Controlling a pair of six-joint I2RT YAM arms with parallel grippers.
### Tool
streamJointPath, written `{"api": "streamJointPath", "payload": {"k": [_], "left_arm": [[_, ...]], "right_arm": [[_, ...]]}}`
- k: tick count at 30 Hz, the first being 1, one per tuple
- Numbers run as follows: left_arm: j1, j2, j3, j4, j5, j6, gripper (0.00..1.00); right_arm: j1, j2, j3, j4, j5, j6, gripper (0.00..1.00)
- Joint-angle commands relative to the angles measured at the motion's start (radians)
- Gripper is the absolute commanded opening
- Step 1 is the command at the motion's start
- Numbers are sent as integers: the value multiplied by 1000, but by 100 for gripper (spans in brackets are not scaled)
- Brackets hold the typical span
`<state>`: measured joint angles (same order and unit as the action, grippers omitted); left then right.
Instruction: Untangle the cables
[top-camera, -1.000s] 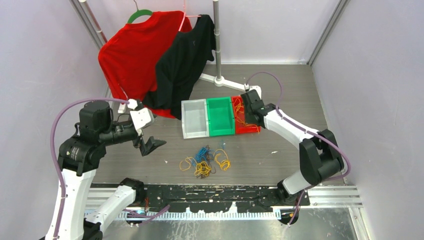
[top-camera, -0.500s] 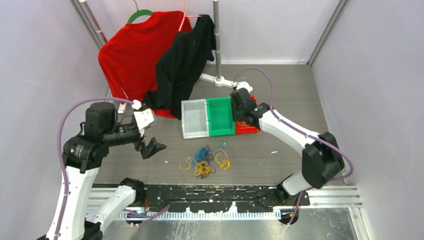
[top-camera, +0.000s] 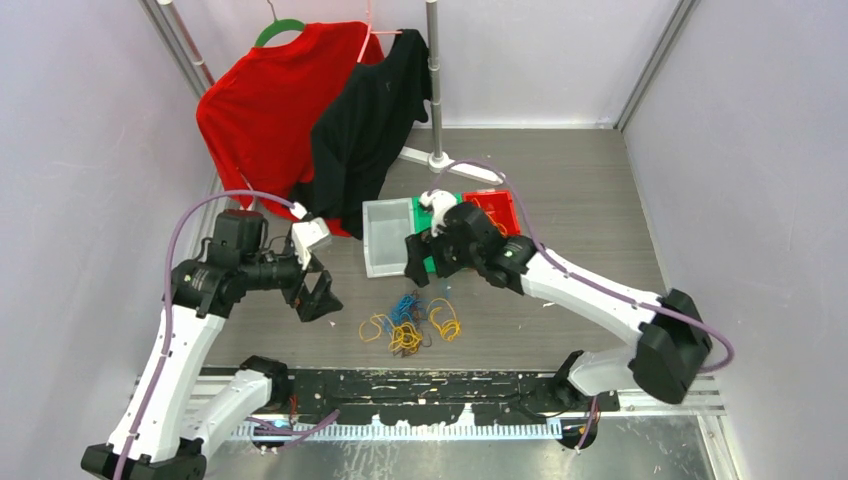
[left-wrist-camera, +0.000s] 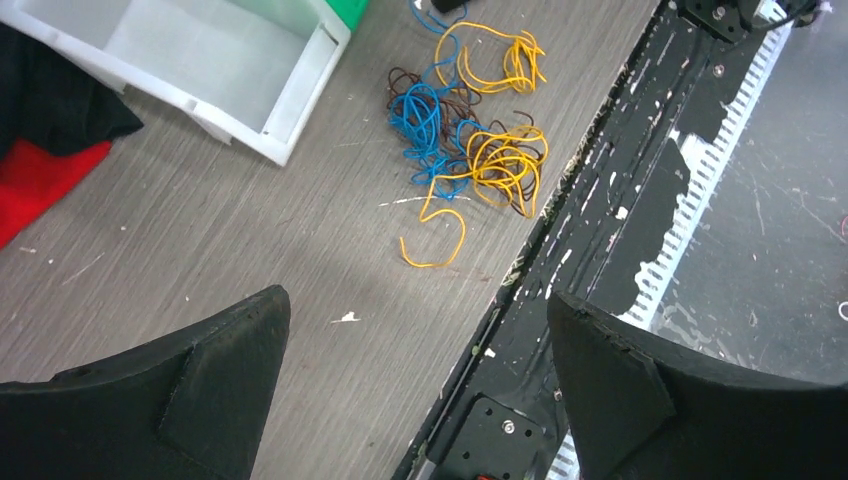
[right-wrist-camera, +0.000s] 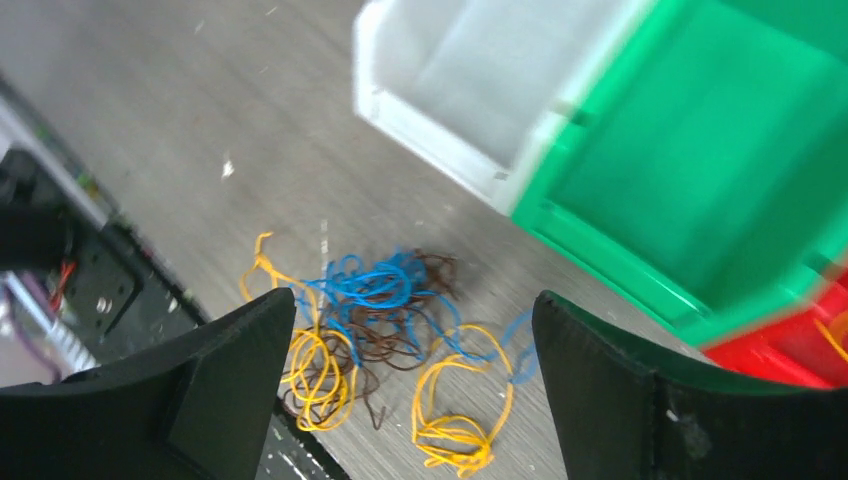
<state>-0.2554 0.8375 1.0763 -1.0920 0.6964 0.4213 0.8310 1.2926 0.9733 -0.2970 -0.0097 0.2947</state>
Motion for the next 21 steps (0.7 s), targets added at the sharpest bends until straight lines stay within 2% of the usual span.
{"api": "streamJointPath", "payload": {"k": [1,5,10,17,21], "left_arm": [[22,-50,-4,90,-4,-66,99],[55,-80,-24,129,-41,-98,98],[83,-91,-35,213,-203,-141,96],[120,-78,7,180,-116,-183,96],[119,-92,12,170,-111,-172,96]], "right_arm": [[21,152,123,15,-341,-168,85],[72,295,234,-116,-445,-301,69],[139,429,314,-184,-457,-400,69],[183,556,394,-216,-450,-439,66],[185,582,395,-185,-421,-440,54]]}}
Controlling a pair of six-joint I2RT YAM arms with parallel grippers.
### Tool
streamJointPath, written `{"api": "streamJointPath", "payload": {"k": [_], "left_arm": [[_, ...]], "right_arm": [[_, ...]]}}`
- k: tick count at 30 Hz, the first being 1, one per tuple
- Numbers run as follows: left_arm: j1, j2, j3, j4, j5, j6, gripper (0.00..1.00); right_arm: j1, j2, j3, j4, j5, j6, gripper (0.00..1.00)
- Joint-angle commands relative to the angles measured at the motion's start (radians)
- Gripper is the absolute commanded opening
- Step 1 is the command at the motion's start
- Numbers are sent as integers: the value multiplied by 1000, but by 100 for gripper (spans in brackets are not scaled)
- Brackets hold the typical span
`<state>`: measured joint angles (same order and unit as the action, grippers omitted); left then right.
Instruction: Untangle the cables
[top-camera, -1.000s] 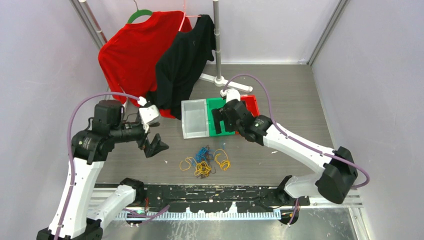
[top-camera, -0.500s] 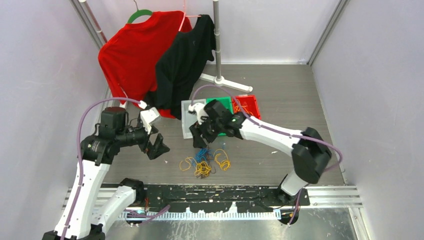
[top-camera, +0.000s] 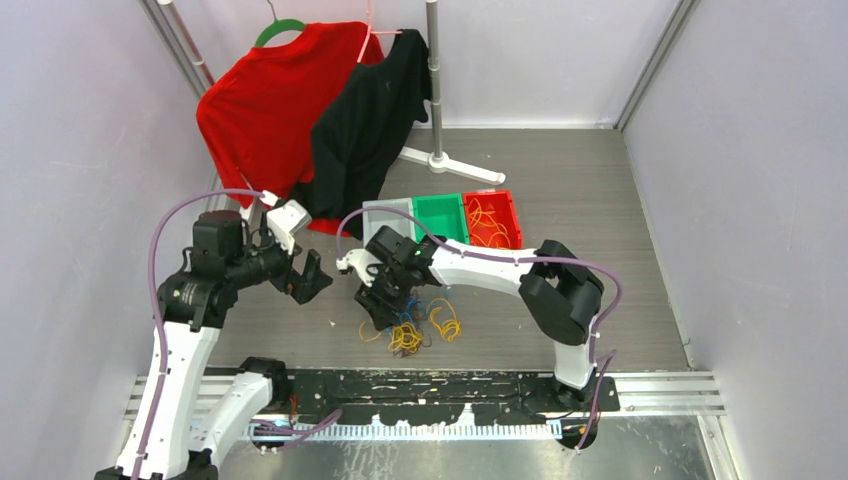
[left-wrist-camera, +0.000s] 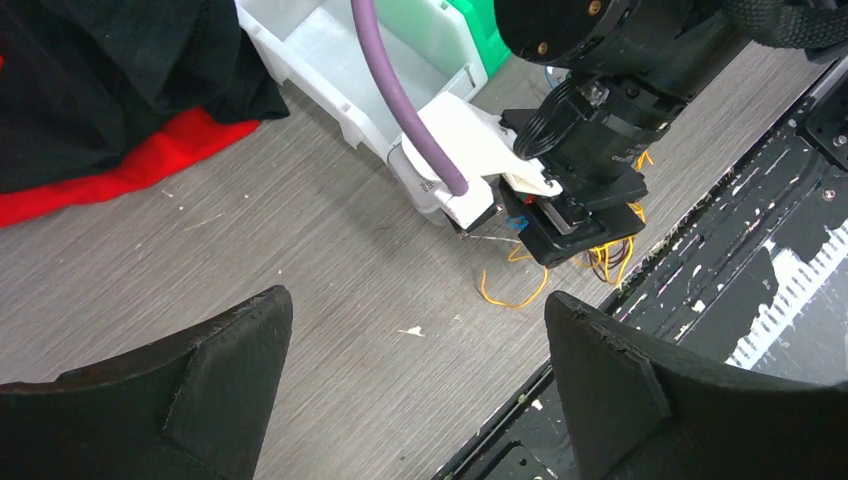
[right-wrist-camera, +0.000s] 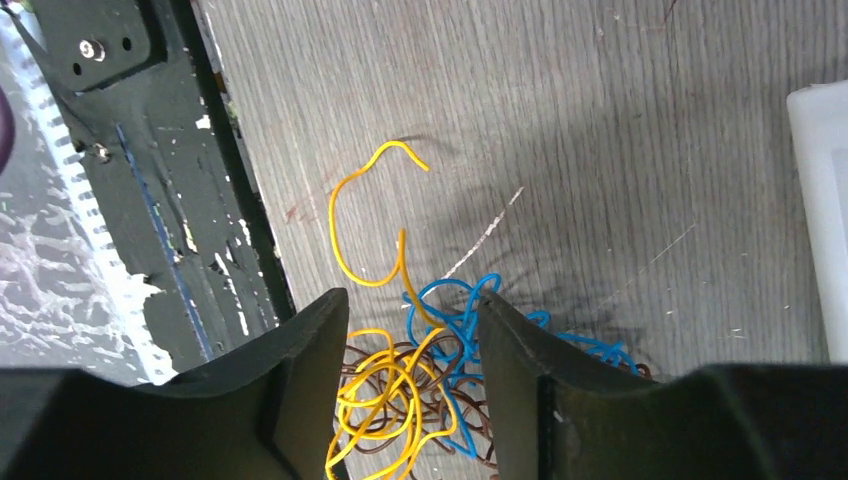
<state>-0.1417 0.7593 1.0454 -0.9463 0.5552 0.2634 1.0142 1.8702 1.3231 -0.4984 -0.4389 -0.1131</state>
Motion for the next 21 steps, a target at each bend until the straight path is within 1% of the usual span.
{"api": "streamJointPath", "payload": {"k": [1,9,10,11,12,14,16,21], "left_arm": [[5,-17,42,23,31,-11,96],[5,-44,41,2,90,4,96],[5,-49,39,-1,104,10,95],[5,-56,35,-4,118,17,95],[5,-63,30,-6,133,23,95],[5,-77,17,-15,171,46,95],[5,-93,-4,-27,226,83,95],[5,-139,-83,-27,306,176,94]], "right_arm": [[2,7,42,28,14,-33,51],[1,-13,7,129,31,-13,18],[1,-22,7,136,26,-7,13],[0,-32,6,142,25,2,4],[-4,-46,7,149,25,16,2],[-22,-79,-5,174,17,61,1],[-42,-131,-42,235,-6,122,1],[-56,-299,-217,487,-56,305,1]]}}
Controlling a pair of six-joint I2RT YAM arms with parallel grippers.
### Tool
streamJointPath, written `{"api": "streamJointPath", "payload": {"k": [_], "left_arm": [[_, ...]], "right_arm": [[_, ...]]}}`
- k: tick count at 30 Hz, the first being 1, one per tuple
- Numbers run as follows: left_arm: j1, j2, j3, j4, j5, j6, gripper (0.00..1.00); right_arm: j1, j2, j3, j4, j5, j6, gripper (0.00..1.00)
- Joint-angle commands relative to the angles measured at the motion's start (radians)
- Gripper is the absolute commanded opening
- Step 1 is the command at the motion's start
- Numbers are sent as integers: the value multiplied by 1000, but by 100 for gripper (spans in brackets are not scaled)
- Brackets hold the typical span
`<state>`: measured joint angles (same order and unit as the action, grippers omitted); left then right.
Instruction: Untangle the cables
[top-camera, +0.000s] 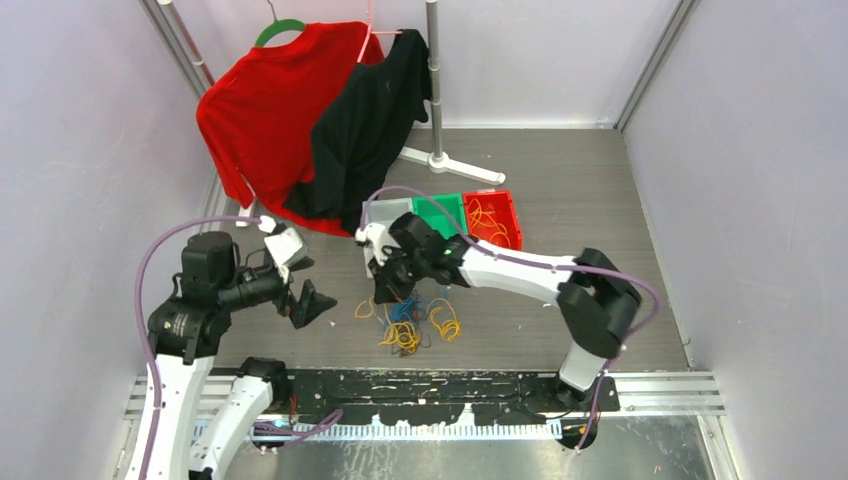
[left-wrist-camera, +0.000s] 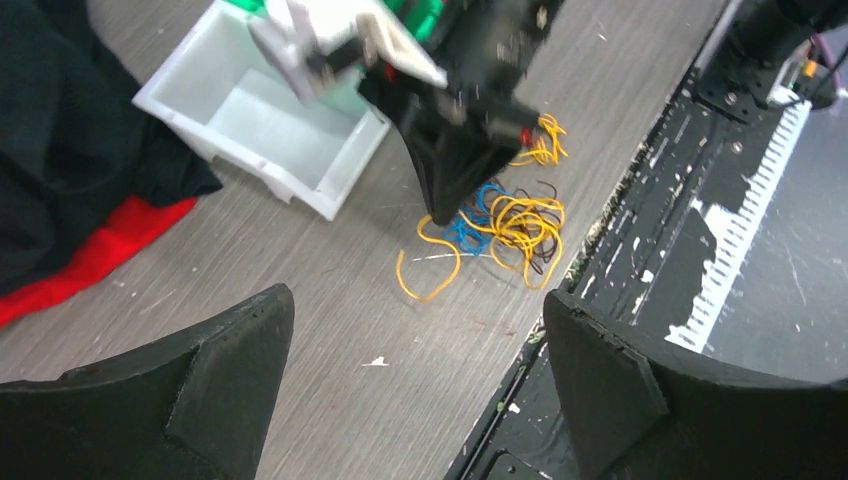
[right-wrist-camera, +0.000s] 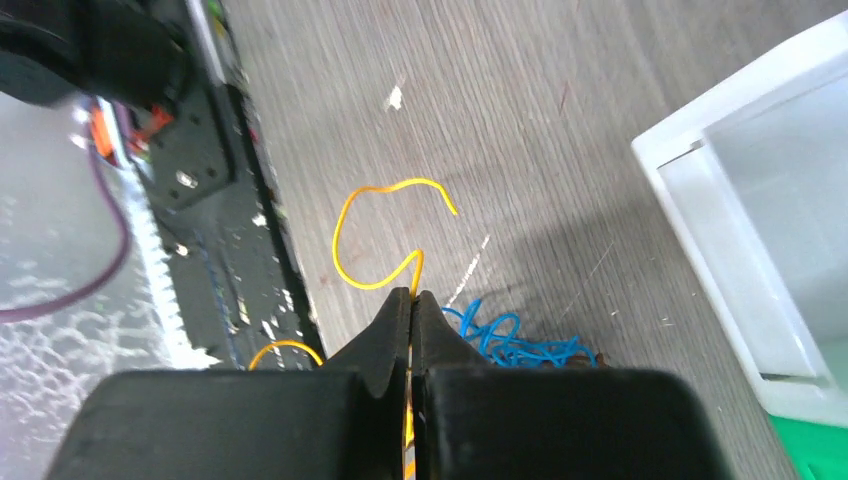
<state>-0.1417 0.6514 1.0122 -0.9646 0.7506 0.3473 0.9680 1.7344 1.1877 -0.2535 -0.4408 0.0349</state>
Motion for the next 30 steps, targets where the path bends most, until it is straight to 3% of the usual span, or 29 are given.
{"api": "streamJointPath", "payload": {"k": [1,9,18,26,30], "left_arm": [[5,-40,-67,5,115,95,93],[5,-39,-151,131,225,12,90],[4,-46,-207,208,342,-71,88],[4,-47,-259,437,378,-337,78],[3,-24,-263,496,392,-428,63]], "right_arm": [[-9,-191,-106,286,-60,193,1],[-2,-306,-197,597,-95,420,1],[36,-286,-130,733,-132,518,1],[55,-256,-77,826,-147,590,1],[61,-260,-69,849,-141,607,1]]}}
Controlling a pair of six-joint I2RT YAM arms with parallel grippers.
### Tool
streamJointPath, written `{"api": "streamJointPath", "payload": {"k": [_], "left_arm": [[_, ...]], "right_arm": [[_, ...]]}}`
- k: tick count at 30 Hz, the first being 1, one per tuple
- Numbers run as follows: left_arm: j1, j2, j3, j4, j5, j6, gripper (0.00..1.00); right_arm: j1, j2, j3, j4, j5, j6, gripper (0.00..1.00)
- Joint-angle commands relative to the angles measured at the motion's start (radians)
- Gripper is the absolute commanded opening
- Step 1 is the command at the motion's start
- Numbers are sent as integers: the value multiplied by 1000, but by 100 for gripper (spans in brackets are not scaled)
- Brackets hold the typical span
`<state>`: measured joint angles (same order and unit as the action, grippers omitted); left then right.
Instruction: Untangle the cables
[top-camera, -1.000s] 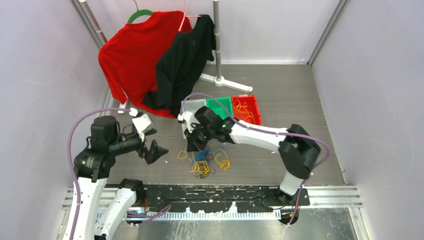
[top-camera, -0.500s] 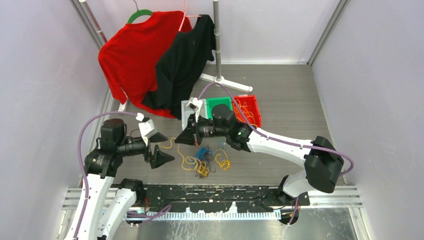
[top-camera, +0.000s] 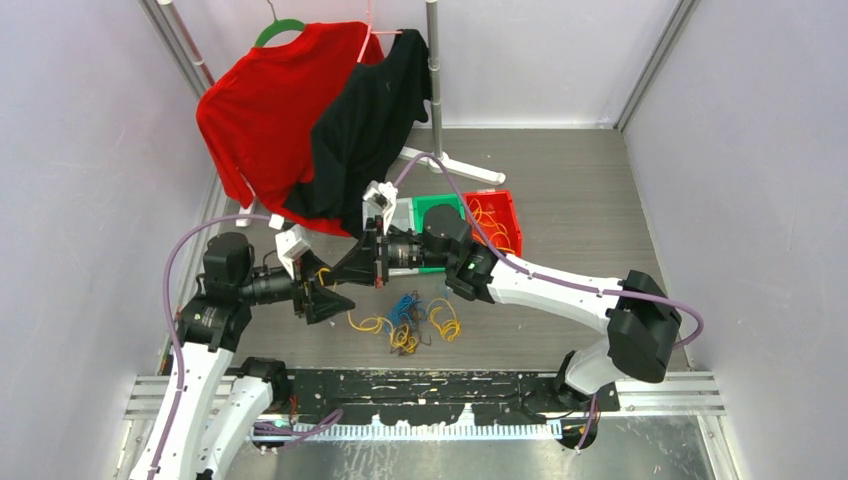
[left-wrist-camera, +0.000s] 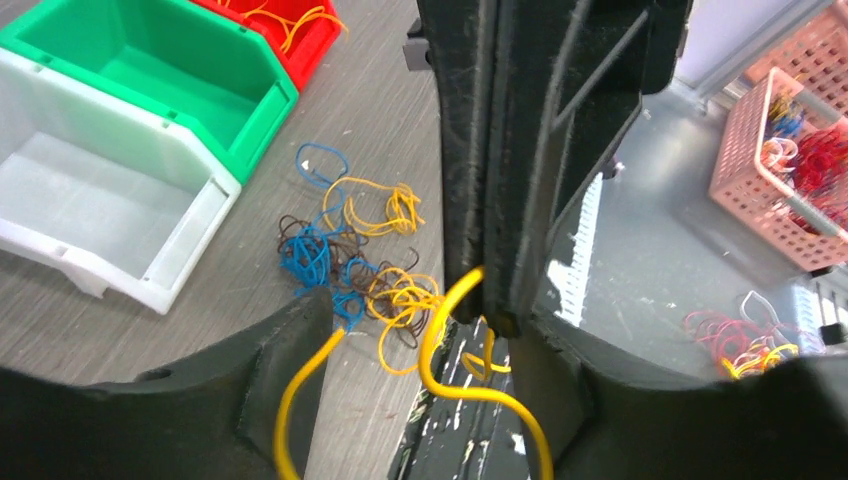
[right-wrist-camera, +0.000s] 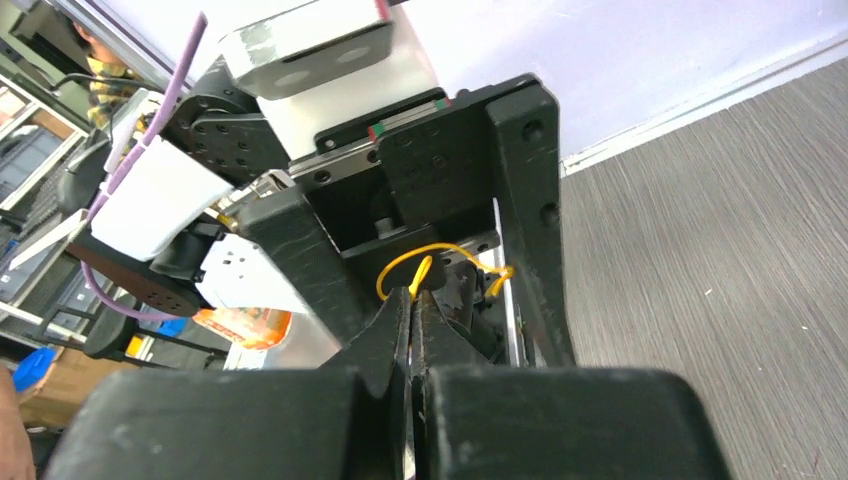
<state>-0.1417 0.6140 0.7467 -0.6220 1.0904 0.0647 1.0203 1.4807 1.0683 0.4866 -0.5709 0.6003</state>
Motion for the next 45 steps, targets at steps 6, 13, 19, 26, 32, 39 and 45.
{"api": "streamJointPath", "payload": {"k": [6,13,19,26,32,39,45], "left_arm": [[4,50,25,270,91,-295,14],[4,81,166,266,69,-277,0],[4,129,363,241,40,-241,0],[4,189,565,262,15,-239,0],[4,220,658,295,-23,-225,0],[3,243,721,300,-32,-221,0],[3,241,757,299,-28,-231,0]], "right_arm": [[13,-23,41,114,28,55,19],[-11,-189,-83,12,181,-63,73],[-18,-338,-204,-96,248,-201,82],[-16,-306,-227,-189,151,-224,84],[21,-203,-225,-103,133,-179,84],[111,-67,-158,-51,202,-192,82],[119,12,-121,-67,342,-223,74]]}}
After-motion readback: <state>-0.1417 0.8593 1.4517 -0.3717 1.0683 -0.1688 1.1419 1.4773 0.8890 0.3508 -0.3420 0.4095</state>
